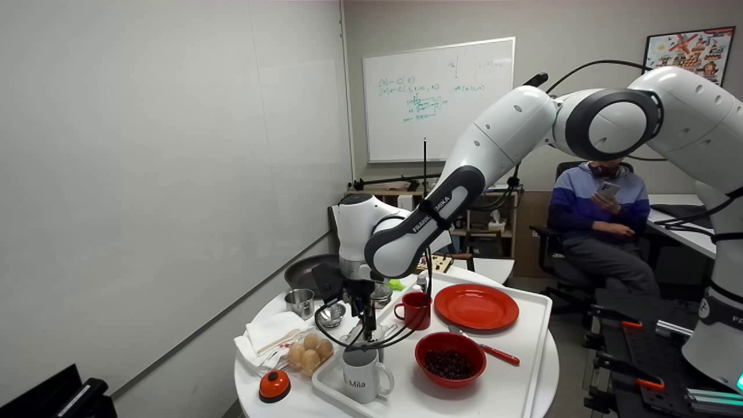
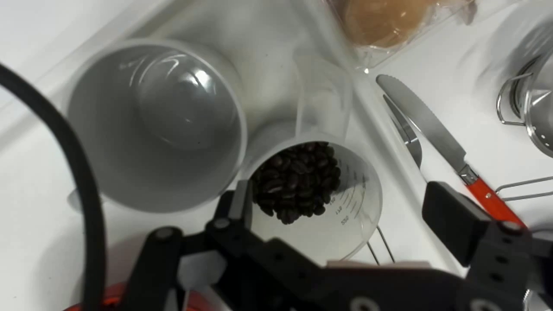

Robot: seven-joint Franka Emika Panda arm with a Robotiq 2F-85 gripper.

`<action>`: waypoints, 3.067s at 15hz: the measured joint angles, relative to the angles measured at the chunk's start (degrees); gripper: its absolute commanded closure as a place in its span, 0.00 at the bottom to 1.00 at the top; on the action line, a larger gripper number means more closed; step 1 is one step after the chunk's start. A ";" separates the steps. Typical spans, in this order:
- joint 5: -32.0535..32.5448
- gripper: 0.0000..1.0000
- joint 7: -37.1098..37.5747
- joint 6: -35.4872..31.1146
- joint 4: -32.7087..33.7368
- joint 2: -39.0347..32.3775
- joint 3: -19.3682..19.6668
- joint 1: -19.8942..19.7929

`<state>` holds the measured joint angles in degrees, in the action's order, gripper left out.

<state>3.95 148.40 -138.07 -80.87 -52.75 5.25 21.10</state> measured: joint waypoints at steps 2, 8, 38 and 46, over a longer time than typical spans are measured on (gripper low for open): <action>0.00 0.00 0.13 -0.35 -0.28 0.00 0.07 0.00; 0.00 0.00 0.14 -1.49 -0.78 0.00 0.13 0.08; 0.03 0.00 0.18 10.24 27.85 -17.30 0.84 -0.28; -0.34 0.03 0.18 10.21 29.60 -17.75 0.83 -0.92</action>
<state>3.61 148.58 -127.86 -51.27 -70.50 6.08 20.18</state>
